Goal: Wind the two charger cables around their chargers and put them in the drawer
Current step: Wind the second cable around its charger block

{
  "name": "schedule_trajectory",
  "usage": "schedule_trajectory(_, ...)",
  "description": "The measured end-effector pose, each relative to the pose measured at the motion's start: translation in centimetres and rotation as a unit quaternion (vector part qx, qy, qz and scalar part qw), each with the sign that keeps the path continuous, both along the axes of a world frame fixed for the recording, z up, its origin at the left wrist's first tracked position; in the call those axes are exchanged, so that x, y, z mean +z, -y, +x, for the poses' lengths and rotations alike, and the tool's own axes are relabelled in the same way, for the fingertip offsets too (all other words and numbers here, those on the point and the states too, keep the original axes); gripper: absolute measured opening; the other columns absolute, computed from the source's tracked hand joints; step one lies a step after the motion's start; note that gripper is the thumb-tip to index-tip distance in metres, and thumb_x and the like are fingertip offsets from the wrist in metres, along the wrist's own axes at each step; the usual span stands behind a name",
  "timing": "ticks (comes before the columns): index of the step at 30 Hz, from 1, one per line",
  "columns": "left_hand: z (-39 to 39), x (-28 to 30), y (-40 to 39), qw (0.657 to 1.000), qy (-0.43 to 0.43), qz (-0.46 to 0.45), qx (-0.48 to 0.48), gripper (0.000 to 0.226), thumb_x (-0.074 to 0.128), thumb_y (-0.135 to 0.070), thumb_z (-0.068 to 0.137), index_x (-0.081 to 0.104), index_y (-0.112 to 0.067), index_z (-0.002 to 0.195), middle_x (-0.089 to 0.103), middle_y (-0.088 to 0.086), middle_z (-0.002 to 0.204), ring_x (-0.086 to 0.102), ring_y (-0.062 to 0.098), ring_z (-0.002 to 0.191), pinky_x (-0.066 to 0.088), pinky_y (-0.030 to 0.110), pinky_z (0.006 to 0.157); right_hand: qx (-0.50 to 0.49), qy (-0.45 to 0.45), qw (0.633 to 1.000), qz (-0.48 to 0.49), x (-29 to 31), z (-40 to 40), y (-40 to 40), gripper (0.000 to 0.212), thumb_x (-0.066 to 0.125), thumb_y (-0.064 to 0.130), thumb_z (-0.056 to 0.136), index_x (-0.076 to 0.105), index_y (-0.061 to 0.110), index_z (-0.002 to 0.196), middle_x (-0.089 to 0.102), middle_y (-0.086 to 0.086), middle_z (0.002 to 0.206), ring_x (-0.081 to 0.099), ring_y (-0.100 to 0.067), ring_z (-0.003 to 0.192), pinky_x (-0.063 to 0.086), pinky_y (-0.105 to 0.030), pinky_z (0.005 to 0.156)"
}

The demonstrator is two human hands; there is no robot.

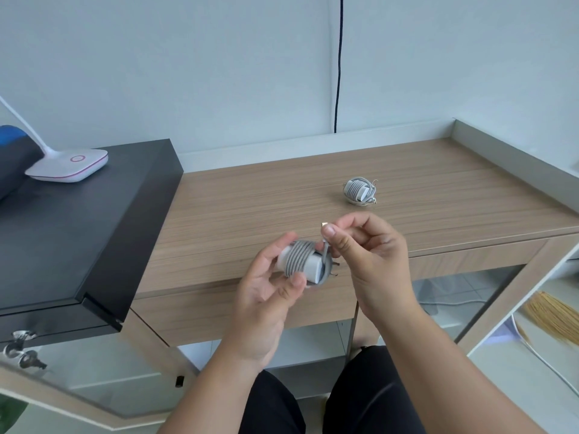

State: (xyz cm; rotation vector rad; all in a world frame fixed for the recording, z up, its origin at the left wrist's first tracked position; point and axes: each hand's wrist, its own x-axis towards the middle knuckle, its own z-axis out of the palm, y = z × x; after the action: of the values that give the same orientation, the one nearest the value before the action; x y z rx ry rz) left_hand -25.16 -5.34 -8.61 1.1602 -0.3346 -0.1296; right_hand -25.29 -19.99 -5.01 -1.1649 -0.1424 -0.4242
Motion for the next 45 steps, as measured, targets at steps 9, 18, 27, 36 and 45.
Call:
schedule_trajectory(9, 0.1, -0.2, 0.8, 0.997, -0.003, -0.053, 0.057, 0.072, 0.090, -0.035, 0.060, 0.059, -0.030, 0.126, 0.061, 0.006, 0.124, 0.061, 0.022, 0.114, 0.053, 0.032, 0.084, 0.030, 0.030, 0.998, -0.056, -0.7, -1.9, 1.2, 0.028, 0.072, 0.001, 0.069, 0.069, 0.008, 0.096, 0.074, -0.002, 0.078, 0.069, -0.013, 0.073, 0.055, -0.022, 0.069)
schedule_trajectory(18, 0.1, -0.8, 1.1, 0.994, 0.047, -0.041, 0.086, 0.073, 0.089, -0.029, 0.063, 0.055, -0.030, 0.127, 0.059, 0.001, 0.131, 0.057, 0.027, 0.120, 0.053, 0.049, 0.086, -0.114, -0.045, 0.978, -0.171, -1.1, -2.5, 1.0, 0.019, 0.079, 0.011, 0.076, 0.076, 0.028, 0.083, 0.075, 0.000, 0.075, 0.070, -0.024, 0.072, 0.057, -0.033, 0.071)
schedule_trajectory(27, -0.1, -0.9, 0.8, 0.990, 0.076, 0.053, 0.106, 0.066, 0.088, -0.036, 0.063, 0.061, -0.028, 0.122, 0.060, 0.011, 0.124, 0.064, 0.018, 0.109, 0.053, 0.024, 0.083, -0.086, -0.074, 0.974, -0.196, -0.4, -2.3, 1.2, 0.019, 0.075, 0.010, 0.080, 0.076, 0.028, 0.087, 0.075, 0.004, 0.076, 0.071, -0.017, 0.075, 0.059, -0.035, 0.076)
schedule_trajectory(36, 0.5, -1.2, 0.3, 0.973, 0.123, 0.162, 0.109, 0.049, 0.086, -0.023, 0.068, 0.069, -0.026, 0.114, 0.048, 0.006, 0.113, 0.061, 0.018, 0.105, 0.055, 0.023, 0.078, -0.013, 0.068, 0.962, -0.263, -0.3, -2.1, 0.6, 0.043, 0.063, 0.003, 0.084, 0.048, 0.037, 0.105, 0.065, 0.002, 0.079, 0.062, -0.022, 0.075, 0.052, -0.040, 0.077)
schedule_trajectory(45, 0.4, 0.0, 0.4, 0.986, 0.062, 0.075, 0.135, 0.065, 0.088, -0.053, 0.055, 0.068, -0.030, 0.113, 0.055, 0.021, 0.124, 0.063, 0.028, 0.110, 0.055, 0.035, 0.079, 0.012, 0.169, 0.950, -0.261, 0.1, -2.4, -0.3, 0.028, 0.062, -0.012, 0.082, 0.051, 0.009, 0.096, 0.062, -0.010, 0.083, 0.063, -0.023, 0.073, 0.050, -0.027, 0.071)
